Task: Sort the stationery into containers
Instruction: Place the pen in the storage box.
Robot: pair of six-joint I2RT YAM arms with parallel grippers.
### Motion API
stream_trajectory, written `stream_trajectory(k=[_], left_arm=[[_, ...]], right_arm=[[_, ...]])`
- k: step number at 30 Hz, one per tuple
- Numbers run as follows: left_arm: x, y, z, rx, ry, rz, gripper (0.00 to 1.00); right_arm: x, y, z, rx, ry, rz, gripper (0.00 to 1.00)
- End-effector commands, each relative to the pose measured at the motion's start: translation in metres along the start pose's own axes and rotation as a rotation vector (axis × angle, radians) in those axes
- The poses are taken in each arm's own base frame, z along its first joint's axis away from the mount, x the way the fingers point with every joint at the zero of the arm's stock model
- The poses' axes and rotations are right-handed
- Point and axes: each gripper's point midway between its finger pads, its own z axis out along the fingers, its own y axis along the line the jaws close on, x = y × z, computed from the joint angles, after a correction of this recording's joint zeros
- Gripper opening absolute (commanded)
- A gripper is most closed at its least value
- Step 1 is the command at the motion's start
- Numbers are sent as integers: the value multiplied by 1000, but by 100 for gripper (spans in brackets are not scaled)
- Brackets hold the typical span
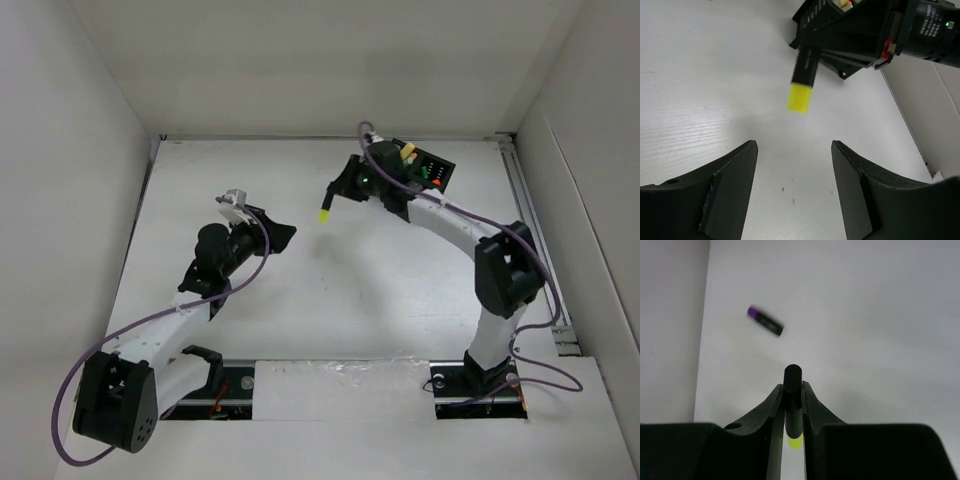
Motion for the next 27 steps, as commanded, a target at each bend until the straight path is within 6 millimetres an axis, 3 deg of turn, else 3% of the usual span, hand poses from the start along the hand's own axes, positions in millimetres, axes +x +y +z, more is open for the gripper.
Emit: stream_trajectory(k=[1,2,3,5,6,7,10,11,13,15,17,24,27], left_arm=[[-18,2,-1,-47,-72,-21,58],[-18,6,-1,-70,-78,-33,58],[-21,14,-1,-111,-96,-36,59],[-24,23,3,-168,-96,-55,59],[-17,37,6,-232,-74,-75,59],[-17,41,9,-249,-73,-77,59],[-4,61,18,-326,-46,-132,59],[-8,61,23,-326,-47,-132,59],[1,78,27,-404,-21,-152,57],[-2,86,29,-447,-37,-158,56],[-3,100,26,-507,-53,-156,56],[-9,121,25,-631,-82,-151,56],[-8,133,29,-689,-71,-145,56]], right_arm=[[-96,-23,-61,93,-313,83,0],[-108,-33,-72,131,-366,104,0],[-133,-63,-91,239,-476,130,0],[-157,-90,-124,347,-613,181,0],[-166,-106,-138,405,-671,206,0],[-181,-135,-161,503,-763,243,0],[-198,-172,-189,611,-877,308,0],[-208,-184,-200,646,-916,321,0],[-212,-206,-202,715,-942,334,0],[-216,-228,-202,764,-948,347,0],[-218,-238,-204,801,-956,342,0],[-217,-251,-196,903,-965,298,0],[-213,-240,-183,898,-951,275,9]])
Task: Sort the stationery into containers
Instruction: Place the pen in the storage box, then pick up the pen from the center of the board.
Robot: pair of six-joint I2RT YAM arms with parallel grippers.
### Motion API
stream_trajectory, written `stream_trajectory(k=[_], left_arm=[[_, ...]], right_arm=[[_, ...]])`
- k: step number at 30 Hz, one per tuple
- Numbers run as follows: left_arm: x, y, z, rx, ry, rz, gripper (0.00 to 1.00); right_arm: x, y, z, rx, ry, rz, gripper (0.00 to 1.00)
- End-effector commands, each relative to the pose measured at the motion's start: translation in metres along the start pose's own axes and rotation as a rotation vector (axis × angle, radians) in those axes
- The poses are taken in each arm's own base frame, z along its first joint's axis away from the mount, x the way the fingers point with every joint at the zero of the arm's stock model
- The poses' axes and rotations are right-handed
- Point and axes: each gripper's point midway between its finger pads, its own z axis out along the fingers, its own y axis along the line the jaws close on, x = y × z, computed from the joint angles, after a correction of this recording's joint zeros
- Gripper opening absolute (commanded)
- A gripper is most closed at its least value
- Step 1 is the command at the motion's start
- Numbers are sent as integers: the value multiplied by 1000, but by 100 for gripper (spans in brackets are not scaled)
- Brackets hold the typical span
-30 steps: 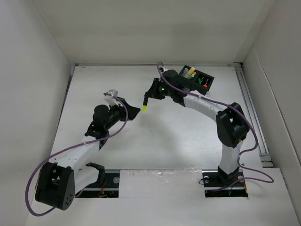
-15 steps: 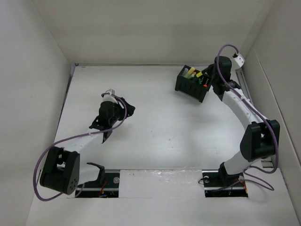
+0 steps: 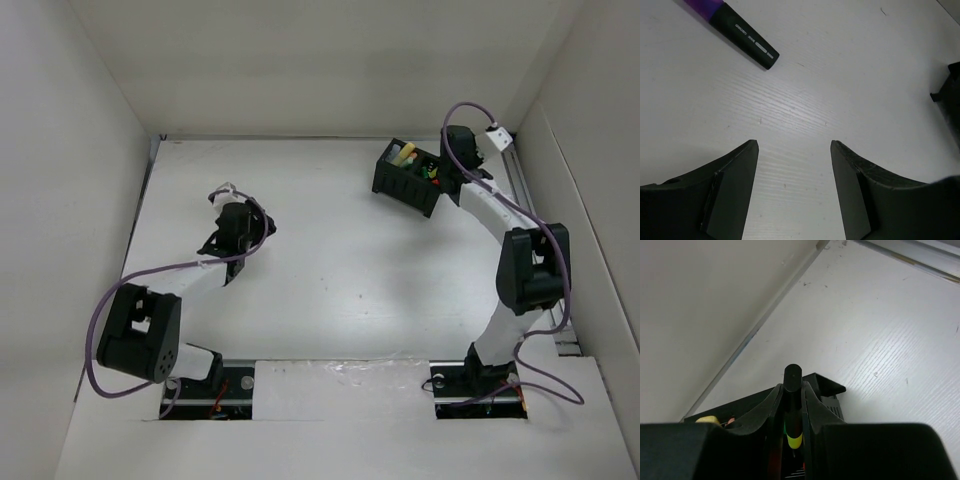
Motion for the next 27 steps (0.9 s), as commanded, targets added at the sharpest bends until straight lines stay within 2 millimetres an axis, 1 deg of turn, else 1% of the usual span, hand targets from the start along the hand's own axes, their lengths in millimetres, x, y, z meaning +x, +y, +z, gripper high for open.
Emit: stream_trajectory(k=[1,2,3,4,5,6,7,8,9,10,11,12,13,14,15,16,18,19,20,21,22,23,24,25,27], left_arm=[[-22,2,11,-75,-63,-9,56],[-21,5,13,-95,-59,-5,57],[-16,10,17,-120,-44,-7,57],[-16,15,20,-134,-41,-9,57],[-21,12,22,-139,-52,-19,57],[-22,11,24,-139,-52,-19,57],[-17,15,26,-152,-36,-14,57],[-21,11,26,-145,-45,-27,57],[-20,14,28,-159,-45,-25,57],[-22,13,28,-153,-52,-27,58],[-22,12,28,-153,-52,-27,58],[-26,8,29,-145,-61,-39,58],[-22,11,30,-157,-48,-35,59],[-27,10,30,-160,-63,-37,61],[-27,10,30,-160,-63,-37,61],[-25,13,32,-173,-63,-46,62],[-23,16,34,-187,-65,-52,62],[-27,12,38,-184,-68,-53,62],[-30,12,38,-191,-78,-62,62],[-28,15,41,-210,-72,-57,62],[-29,17,44,-224,-79,-55,62],[-31,18,44,-232,-89,-65,62],[-29,21,49,-248,-87,-70,62],[-31,18,51,-245,-90,-71,62],[-32,20,55,-263,-94,-76,62]], right_arm=[[-25,33,-20,-43,-92,26,11],[-24,34,-22,-42,-96,24,16],[-20,38,-25,-50,-91,11,27],[-21,36,-25,-44,-98,12,31],[-18,40,-28,-54,-92,8,37],[-20,39,-31,-55,-94,10,47],[-20,46,-37,-82,-82,15,50],[-15,42,-38,-83,-70,15,54],[-20,42,-42,-88,-74,30,64],[-24,43,-45,-93,-78,37,68],[-22,41,-47,-101,-67,34,71],[-21,38,-49,-99,-64,42,73],[-29,41,-57,-125,-62,65,74],[-31,41,-63,-141,-54,87,74],[-22,41,-70,-166,-20,84,74],[-33,42,-82,-195,-22,103,74],[-37,47,-94,-256,-1,134,69],[-34,45,-98,-278,7,140,66],[-44,48,-109,-317,4,162,44],[-45,50,-115,-342,12,168,29],[-41,53,-121,-388,37,162,15],[-50,59,-131,-427,35,180,4],[-48,59,-134,-442,50,176,0],[-42,66,-140,-484,75,162,0],[-42,70,-146,-514,93,162,0]])
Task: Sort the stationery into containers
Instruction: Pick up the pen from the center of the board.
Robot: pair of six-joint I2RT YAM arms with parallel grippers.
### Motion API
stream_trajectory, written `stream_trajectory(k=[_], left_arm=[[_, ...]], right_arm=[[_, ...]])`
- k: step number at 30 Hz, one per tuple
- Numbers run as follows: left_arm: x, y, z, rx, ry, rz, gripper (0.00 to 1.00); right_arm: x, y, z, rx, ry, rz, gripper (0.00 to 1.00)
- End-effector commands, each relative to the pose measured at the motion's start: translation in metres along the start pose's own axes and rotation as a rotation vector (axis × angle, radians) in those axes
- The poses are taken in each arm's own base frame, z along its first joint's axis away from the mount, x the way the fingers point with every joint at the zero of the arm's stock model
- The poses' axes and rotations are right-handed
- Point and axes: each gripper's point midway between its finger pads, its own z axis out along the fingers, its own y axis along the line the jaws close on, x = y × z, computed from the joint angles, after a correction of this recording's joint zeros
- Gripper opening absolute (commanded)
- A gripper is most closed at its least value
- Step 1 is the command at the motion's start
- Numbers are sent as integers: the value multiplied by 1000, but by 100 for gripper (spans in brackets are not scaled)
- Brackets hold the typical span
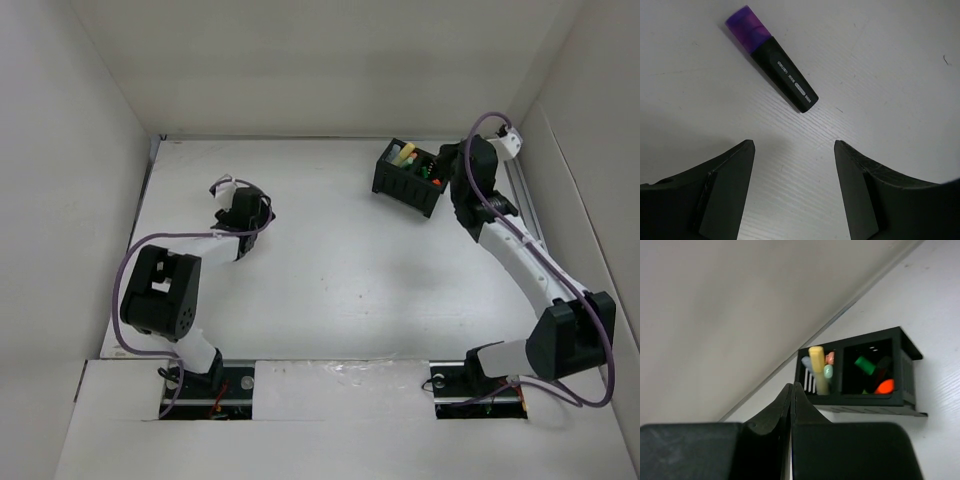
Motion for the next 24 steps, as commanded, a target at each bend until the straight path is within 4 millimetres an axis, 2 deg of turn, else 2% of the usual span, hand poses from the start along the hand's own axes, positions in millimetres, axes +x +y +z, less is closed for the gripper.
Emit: stream_trajectory(k=[1,2,3,4,5,6,7,10,11,14,18,21,24], left_arm=[[-15,-2,7,-40,-49,-33,62],[-21,-5,7,-40,-65,-38,62],[-22,-8,10,-39,-66,-38,62],[-21,-2,15,-76,-71,-37,62],[-17,-1,20,-94,-54,-35,62],[-26,-5,21,-97,-80,-41,62],[-21,1,26,-131,-70,-26,61],[-26,-2,36,-158,-83,-20,59],[-18,2,42,-179,-63,-6,59],[-22,-7,51,-177,-65,-7,55],[-13,-3,60,-200,-43,9,48],[-25,-10,64,-192,-60,-7,48],[-18,-10,71,-203,-37,5,43]], right_arm=[[13,31,-11,-144,67,4,0],[19,37,-15,-167,92,1,0],[16,43,-16,-191,91,-2,0],[17,44,-16,-198,99,-3,5],[22,51,-18,-221,118,-16,17],[21,56,-20,-239,123,-13,17],[26,55,-18,-243,140,-27,27],[39,67,-24,-291,189,-32,38],[41,69,-23,-296,197,-33,43],[48,76,-25,-319,221,-36,44],[63,85,-29,-347,259,-53,44],[73,90,-31,-360,284,-59,44],[76,98,-37,-383,290,-67,44]])
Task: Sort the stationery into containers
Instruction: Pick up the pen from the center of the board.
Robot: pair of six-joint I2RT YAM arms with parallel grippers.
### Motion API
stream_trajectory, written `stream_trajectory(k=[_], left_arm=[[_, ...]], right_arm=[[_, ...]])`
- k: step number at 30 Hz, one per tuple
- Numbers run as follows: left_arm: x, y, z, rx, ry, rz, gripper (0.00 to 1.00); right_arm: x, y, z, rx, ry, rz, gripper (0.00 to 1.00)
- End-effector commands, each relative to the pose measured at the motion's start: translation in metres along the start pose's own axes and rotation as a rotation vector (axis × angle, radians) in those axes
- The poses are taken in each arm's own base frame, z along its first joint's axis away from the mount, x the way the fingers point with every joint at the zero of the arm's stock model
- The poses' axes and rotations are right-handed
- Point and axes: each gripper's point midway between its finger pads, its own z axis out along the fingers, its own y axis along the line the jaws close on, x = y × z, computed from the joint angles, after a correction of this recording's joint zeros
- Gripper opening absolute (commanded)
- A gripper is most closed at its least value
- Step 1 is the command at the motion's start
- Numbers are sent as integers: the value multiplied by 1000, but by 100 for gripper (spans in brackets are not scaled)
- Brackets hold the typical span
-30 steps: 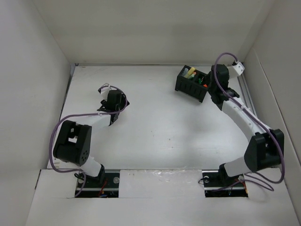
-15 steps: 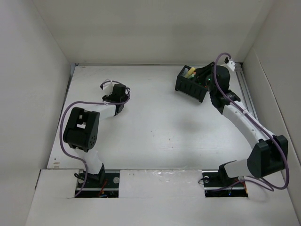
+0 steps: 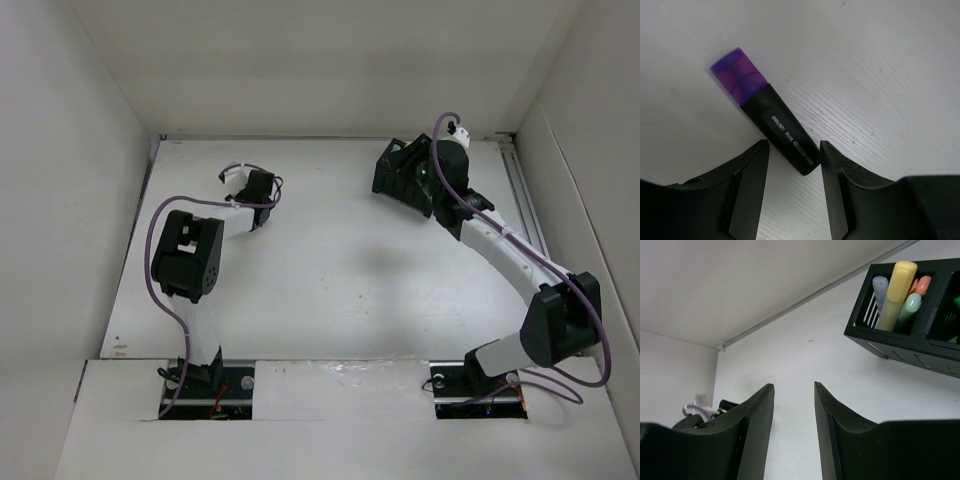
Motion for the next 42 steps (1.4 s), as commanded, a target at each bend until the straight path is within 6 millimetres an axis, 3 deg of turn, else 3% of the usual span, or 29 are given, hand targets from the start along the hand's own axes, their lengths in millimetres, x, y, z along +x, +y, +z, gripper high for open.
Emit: stream_trajectory(k=[1,6,16,18,26,27,30,36,41,42], left_arm=[[-12,-4,3,-18,-13,-13,41],[-11,-4,6,-40,-5,11,27],[1,8,0,-47,42,60,27],[5,13,-1,-50,45,63,18],[4,23,-24,3,40,38,0],[10,28,-26,0,55,44,0],[3,26,-38,34,42,38,0],[16,14,-75,165,60,62,0],[30,22,-93,244,101,53,0],[32,22,-96,258,108,62,0]], right_arm=[[-18,38,-4,-106,-46,-18,44],[-12,39,-2,-106,-33,-22,44],[-20,41,-7,-105,-60,-17,44],[-22,45,-11,-120,-58,-16,44],[-19,46,-13,-133,-45,-18,44],[-18,47,-14,-140,-39,-18,44],[-21,50,-17,-146,-45,-17,44],[3,66,-14,-222,49,-39,54],[26,79,-4,-237,126,-73,55],[39,76,0,-223,155,-80,56]])
